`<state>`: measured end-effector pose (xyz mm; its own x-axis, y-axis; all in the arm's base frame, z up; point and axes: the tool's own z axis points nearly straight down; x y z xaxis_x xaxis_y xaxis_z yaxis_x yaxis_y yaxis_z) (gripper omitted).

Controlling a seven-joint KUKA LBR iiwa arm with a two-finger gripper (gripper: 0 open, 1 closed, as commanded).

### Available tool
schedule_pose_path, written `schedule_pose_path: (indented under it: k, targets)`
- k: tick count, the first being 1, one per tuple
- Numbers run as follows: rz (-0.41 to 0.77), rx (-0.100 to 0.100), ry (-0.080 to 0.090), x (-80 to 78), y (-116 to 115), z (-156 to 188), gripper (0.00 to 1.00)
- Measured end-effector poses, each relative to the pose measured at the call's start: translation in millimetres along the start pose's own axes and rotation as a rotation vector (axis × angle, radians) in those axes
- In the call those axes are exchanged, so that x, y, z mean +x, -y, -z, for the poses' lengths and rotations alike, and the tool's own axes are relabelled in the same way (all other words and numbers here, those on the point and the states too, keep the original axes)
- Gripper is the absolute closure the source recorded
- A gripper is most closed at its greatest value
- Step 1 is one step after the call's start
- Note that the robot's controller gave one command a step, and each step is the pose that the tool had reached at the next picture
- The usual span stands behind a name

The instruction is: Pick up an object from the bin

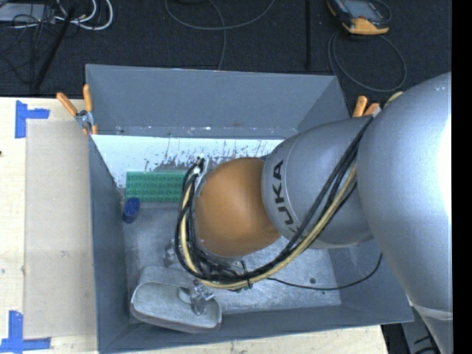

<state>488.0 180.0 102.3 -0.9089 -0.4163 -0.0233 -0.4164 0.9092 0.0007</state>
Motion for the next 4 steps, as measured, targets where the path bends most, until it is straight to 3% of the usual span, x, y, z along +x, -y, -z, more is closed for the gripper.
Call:
schedule_pose_path:
  k: [1, 2, 3, 4]
  targets:
    - [0.088, 0.008, -0.007, 1.1, 16.5, -6.1, 0.00]
    - [0.394, -0.005, -0.021, -11.3, 140.9, -26.9, 0.00]
    - [0.392, -0.006, -0.024, -11.2, 140.1, -25.7, 1.00]
    - [0.445, -0.002, -0.016, -21.1, 135.0, 110.0, 1.00]
